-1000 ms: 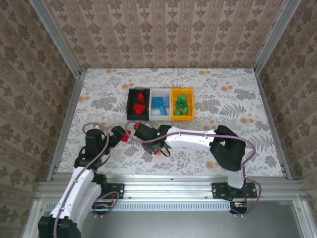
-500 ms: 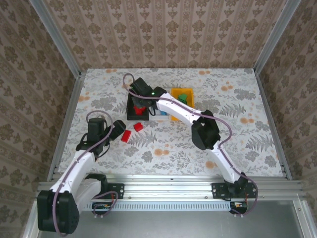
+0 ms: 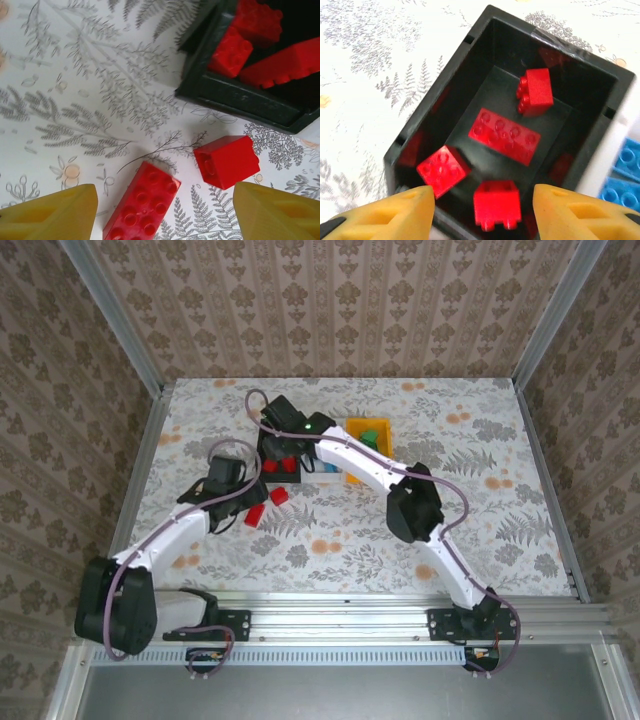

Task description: Sort the legos into containers by color

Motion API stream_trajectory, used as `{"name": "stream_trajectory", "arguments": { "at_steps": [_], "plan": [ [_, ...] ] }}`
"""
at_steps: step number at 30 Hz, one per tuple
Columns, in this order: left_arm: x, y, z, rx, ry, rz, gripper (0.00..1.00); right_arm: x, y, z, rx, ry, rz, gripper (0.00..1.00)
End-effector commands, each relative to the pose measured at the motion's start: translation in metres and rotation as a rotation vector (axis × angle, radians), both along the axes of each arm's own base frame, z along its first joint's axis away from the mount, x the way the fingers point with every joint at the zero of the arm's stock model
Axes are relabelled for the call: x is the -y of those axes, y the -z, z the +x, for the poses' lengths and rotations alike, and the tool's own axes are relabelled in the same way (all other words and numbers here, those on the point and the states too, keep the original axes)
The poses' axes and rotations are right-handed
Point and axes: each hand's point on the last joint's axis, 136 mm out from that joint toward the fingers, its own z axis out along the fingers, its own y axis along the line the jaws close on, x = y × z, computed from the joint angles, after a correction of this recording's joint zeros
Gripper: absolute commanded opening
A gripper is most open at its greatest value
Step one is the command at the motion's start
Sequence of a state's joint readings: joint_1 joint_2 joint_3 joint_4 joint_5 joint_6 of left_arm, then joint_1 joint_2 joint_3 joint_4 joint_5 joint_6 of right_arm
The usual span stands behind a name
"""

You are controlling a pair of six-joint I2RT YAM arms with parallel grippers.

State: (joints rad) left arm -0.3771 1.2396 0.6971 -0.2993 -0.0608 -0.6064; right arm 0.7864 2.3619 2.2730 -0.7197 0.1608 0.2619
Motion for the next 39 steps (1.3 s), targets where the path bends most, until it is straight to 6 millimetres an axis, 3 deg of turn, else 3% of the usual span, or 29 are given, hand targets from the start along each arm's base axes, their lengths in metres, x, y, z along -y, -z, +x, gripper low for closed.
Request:
{"name": "stream_trajectory", "arguments": {
  "at_steps": [1,3,6,10,14,17,21,26,30,34,39],
  "plan": [
    [-0.014,0.007,-0.006,-0.040,0.049,0.231,0.72,0.023,-0.092,-0.019,0.139,0.019,0.087,0.57],
    [-0.016,0.014,-0.008,-0.054,0.059,0.264,0.68,0.042,-0.103,-0.036,0.146,0.044,0.129,0.58],
    [-0.015,0.025,-0.005,-0.076,0.081,0.287,0.62,0.065,-0.103,-0.069,0.125,0.073,0.230,0.59],
    [-0.003,0.045,-0.003,-0.167,0.155,0.289,0.58,0.095,-0.065,-0.115,0.026,0.116,0.321,0.59],
    [-0.002,0.061,-0.012,-0.212,0.168,0.282,0.54,0.125,-0.027,-0.142,-0.025,0.181,0.319,0.59],
    [0.001,0.066,-0.016,-0.216,0.175,0.256,0.50,0.140,-0.012,-0.150,-0.033,0.201,0.274,0.59],
    [0.001,0.067,-0.021,-0.222,0.176,0.250,0.48,0.144,-0.005,-0.153,-0.043,0.191,0.237,0.59],
    [-0.001,0.046,-0.027,-0.166,0.162,0.219,0.71,0.137,-0.006,-0.151,-0.052,0.164,0.238,0.59],
    [-0.001,0.031,-0.029,-0.133,0.170,0.209,0.77,0.129,-0.003,-0.151,-0.071,0.146,0.245,0.59],
    [-0.001,0.036,-0.032,-0.152,0.174,0.214,0.75,0.125,-0.001,-0.152,-0.084,0.140,0.253,0.59],
    [0.006,0.054,-0.035,-0.190,0.194,0.182,0.63,0.130,-0.002,-0.154,-0.077,0.151,0.247,0.59]
  ]
}}
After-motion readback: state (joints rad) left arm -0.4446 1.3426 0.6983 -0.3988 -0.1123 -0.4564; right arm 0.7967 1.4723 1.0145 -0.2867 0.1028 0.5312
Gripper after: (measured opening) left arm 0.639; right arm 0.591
